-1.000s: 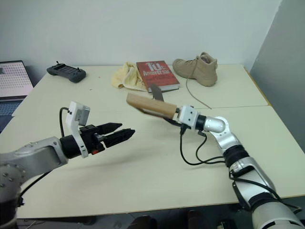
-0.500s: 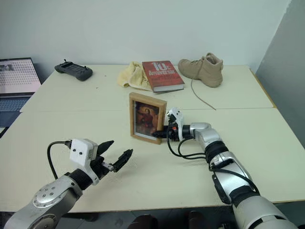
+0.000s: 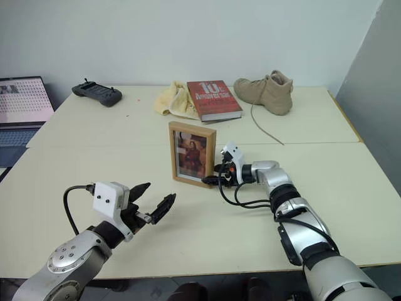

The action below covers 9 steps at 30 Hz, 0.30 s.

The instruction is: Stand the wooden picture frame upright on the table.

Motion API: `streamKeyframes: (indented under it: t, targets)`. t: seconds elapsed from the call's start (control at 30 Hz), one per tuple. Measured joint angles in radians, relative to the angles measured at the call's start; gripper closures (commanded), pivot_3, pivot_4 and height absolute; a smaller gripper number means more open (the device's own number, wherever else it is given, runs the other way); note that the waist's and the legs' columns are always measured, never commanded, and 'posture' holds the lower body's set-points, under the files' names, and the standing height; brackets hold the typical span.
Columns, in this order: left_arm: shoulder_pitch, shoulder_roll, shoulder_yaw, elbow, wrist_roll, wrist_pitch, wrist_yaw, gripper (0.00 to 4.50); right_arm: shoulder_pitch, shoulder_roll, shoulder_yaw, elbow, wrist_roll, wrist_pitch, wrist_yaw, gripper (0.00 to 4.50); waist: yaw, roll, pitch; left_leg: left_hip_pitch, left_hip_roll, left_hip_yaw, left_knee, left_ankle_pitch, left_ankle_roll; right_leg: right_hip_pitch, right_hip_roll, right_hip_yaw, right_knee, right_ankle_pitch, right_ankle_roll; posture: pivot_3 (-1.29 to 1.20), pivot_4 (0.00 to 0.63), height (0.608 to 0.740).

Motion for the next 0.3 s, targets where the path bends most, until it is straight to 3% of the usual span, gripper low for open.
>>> streamKeyframes:
  t: [0.2, 0.3]
  targets:
    - [-0.140, 0.160, 0.110, 0.136, -0.093, 0.119, -0.135, 0.00, 0.207, -0.273, -0.028, -0.343, -0.072, -0.042, -0.020, 0.05, 0.004, 0.000, 0.000, -0.002, 0.000, -0.001, 0.000, 0.000, 0.000, -0.001, 0.000, -0.001, 0.000, 0.000, 0.000, 0.00, 0.150, 0.740]
    - [-0.230, 0.259, 0.152, 0.264, -0.102, 0.138, -0.245, 0.00, 0.269, -0.357, -0.096, -0.596, 0.011, 0.116, 0.005, 0.05, -0.014, 0.002, 0.001, 0.000, 0.002, -0.001, 0.000, 0.000, 0.000, -0.001, 0.003, 0.000, 0.000, 0.000, 0.000, 0.00, 0.150, 0.740]
